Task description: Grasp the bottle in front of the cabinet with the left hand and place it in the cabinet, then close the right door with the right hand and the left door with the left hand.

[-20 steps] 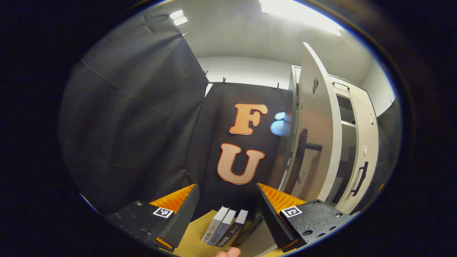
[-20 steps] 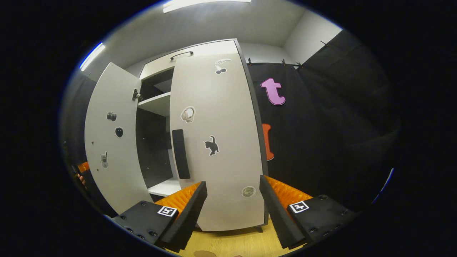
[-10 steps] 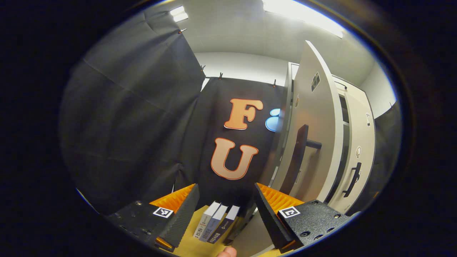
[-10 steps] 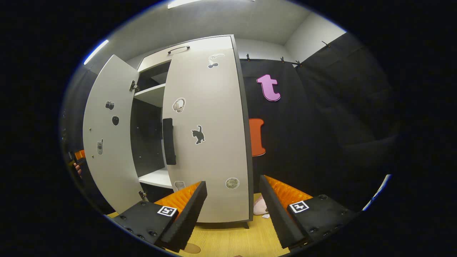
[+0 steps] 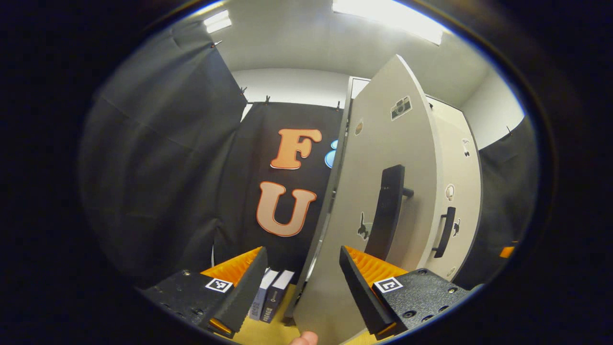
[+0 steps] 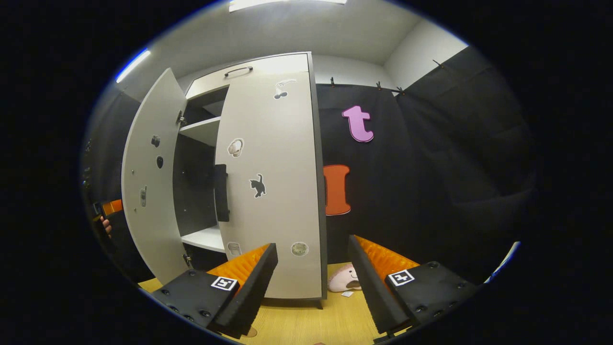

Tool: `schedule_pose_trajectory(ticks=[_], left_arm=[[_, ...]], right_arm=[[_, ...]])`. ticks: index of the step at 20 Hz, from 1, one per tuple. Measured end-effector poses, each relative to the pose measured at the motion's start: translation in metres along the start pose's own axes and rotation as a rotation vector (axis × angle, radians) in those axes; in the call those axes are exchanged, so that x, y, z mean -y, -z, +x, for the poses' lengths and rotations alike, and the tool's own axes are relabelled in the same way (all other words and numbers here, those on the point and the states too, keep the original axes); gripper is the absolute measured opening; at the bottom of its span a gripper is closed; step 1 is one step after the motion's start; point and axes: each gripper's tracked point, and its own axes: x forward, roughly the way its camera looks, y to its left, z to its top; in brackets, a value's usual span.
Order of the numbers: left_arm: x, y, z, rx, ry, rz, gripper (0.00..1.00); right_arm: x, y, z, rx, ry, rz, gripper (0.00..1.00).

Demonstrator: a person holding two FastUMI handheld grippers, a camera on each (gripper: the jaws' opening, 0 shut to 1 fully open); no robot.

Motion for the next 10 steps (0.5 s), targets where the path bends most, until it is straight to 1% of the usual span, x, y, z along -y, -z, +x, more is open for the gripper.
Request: schedule_pose_trajectory(ticks=[7, 10], left_arm=[[0.054, 0.015, 0.016, -0.026, 0.122, 0.007, 0.92], [0.069, 0.015, 0.020, -0.025, 0.143, -0.009, 0.94]], right_arm=[[0.029, 0.001, -0.024, -0.003, 0.068, 0.013, 0.98], [0.034, 0.004, -0.031, -0.013, 0.080, 0.021, 0.98]])
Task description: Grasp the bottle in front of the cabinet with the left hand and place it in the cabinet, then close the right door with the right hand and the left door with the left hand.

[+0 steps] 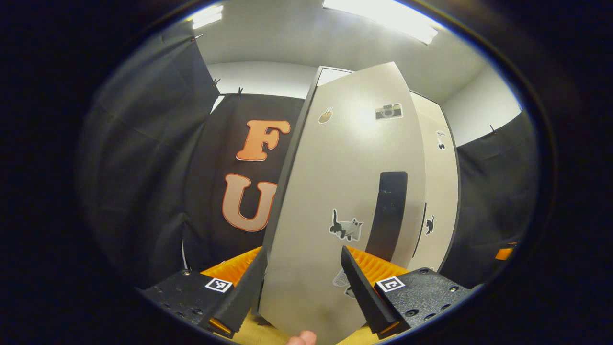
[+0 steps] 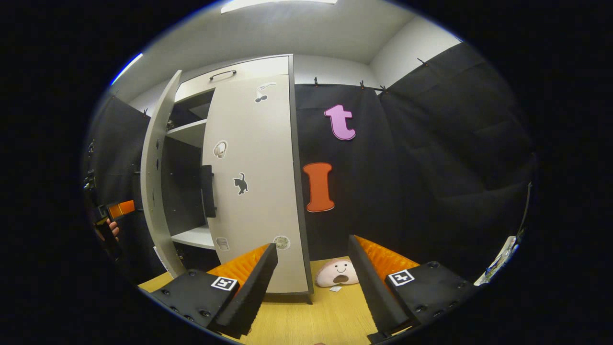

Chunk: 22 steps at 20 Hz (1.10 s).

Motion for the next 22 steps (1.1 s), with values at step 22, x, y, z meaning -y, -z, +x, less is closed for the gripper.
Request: schedule_pose_trajectory(ticks=[22], left_arm=[[0.062, 0.036, 0.107, -0.031, 0.049, -0.043, 0.94]], right_arm=[[0.070, 0.000, -0.022, 0.003, 0.135, 0.026, 0.98]])
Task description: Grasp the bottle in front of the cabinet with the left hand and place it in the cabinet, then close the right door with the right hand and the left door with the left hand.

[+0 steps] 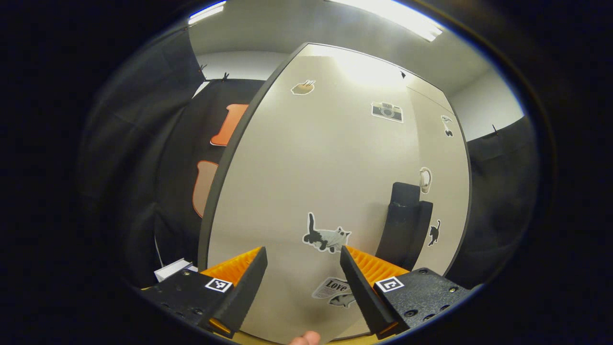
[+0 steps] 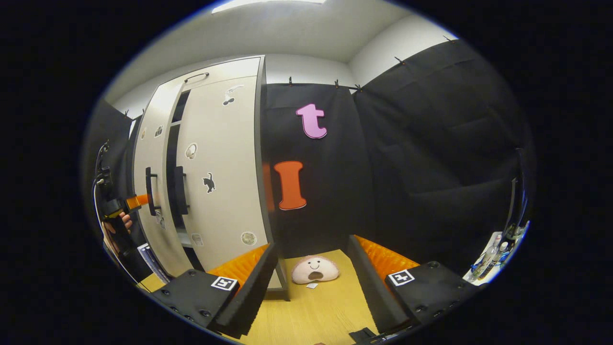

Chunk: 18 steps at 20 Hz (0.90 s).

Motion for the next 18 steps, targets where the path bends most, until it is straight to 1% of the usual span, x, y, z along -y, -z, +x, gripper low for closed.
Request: schedule_pose_trajectory(ticks=[3, 4, 5, 8, 9, 10, 13, 16, 17, 18], left_arm=[[0.005, 0.003, 0.013, 0.002, 0.000, 0.017, 0.93], [0.006, 0.004, 0.016, 0.003, -0.001, 0.019, 0.93], [0.006, 0.005, 0.016, 0.003, -0.004, 0.017, 0.93], [0.006, 0.008, 0.019, 0.001, -0.007, 0.003, 0.93], [0.005, 0.007, 0.018, 0.005, -0.013, -0.003, 0.93], [0.003, 0.003, 0.015, 0.014, -0.022, -0.008, 0.93], [0.004, -0.013, -0.001, 0.049, -0.016, -0.006, 0.93], [0.010, -0.030, -0.027, 0.072, 0.002, 0.012, 0.94], [0.012, -0.033, -0.037, 0.077, 0.009, 0.020, 0.97], [0.012, -0.036, -0.047, 0.085, 0.014, 0.032, 0.94]], right_arm=[[0.010, -0.003, -0.001, 0.011, 0.021, 0.007, 0.98], [0.011, -0.005, 0.000, 0.015, 0.023, 0.010, 0.89], [0.011, -0.006, -0.001, 0.019, 0.024, 0.013, 0.98], [0.009, -0.009, -0.001, 0.023, 0.015, 0.014, 0.98], [0.007, -0.009, -0.002, 0.024, 0.008, 0.013, 0.89], [0.004, -0.010, -0.002, 0.027, 0.003, 0.011, 0.98], [-0.008, -0.011, -0.004, 0.035, -0.027, 0.007, 0.98], [-0.023, -0.010, -0.001, 0.037, -0.070, 0.012, 0.98], [-0.029, -0.009, 0.000, 0.034, -0.088, 0.013, 0.98], [-0.035, -0.007, 0.001, 0.029, -0.106, 0.014, 0.98]])
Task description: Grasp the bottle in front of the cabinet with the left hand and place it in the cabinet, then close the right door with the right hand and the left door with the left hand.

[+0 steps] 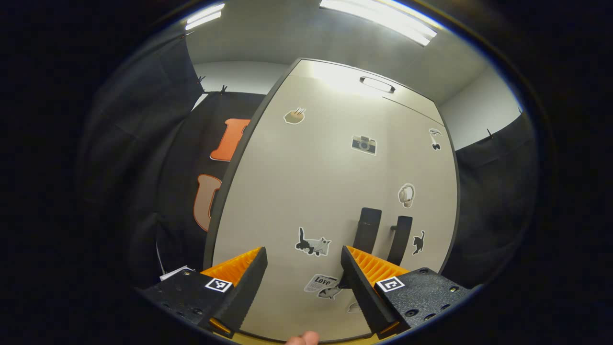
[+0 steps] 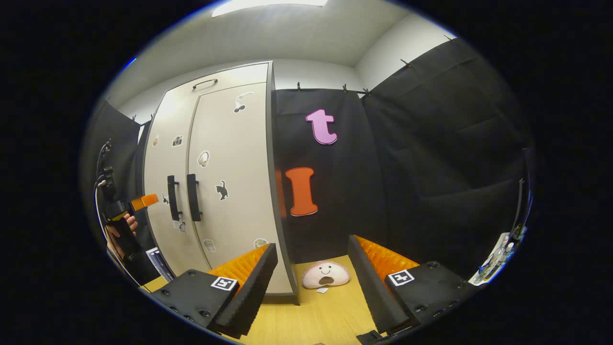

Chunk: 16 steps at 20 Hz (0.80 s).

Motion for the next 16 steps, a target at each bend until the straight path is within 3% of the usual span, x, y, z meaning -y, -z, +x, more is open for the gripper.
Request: schedule_pose_trajectory(ticks=[1, 4, 5, 6, 9, 10, 16], left_arm=[[-0.002, -0.004, -0.010, 0.008, -0.002, 0.012, 0.94], [-0.011, -0.008, -0.046, 0.010, -0.023, 0.028, 0.94], [-0.015, -0.009, -0.057, 0.008, -0.031, 0.027, 0.94], [-0.018, -0.010, -0.069, 0.009, -0.042, 0.028, 0.94], [-0.031, -0.014, -0.101, 0.011, -0.084, 0.036, 0.94], [-0.033, -0.013, -0.111, 0.004, -0.092, 0.028, 0.94], [-0.061, 0.009, -0.165, -0.051, -0.176, 0.045, 0.95]], right_arm=[[-0.006, 0.002, 0.002, -0.005, -0.019, 0.000, 0.89], [-0.024, 0.009, 0.005, -0.020, -0.067, -0.001, 0.89], [-0.029, 0.011, 0.007, -0.024, -0.083, 0.000, 0.98], [-0.036, 0.013, 0.007, -0.027, -0.099, 0.003, 0.89], [-0.053, 0.019, 0.011, -0.040, -0.146, 0.018, 0.89], [-0.061, 0.023, 0.012, -0.048, -0.163, 0.023, 0.98], [-0.095, 0.044, 0.012, -0.086, -0.240, 0.011, 0.98]])
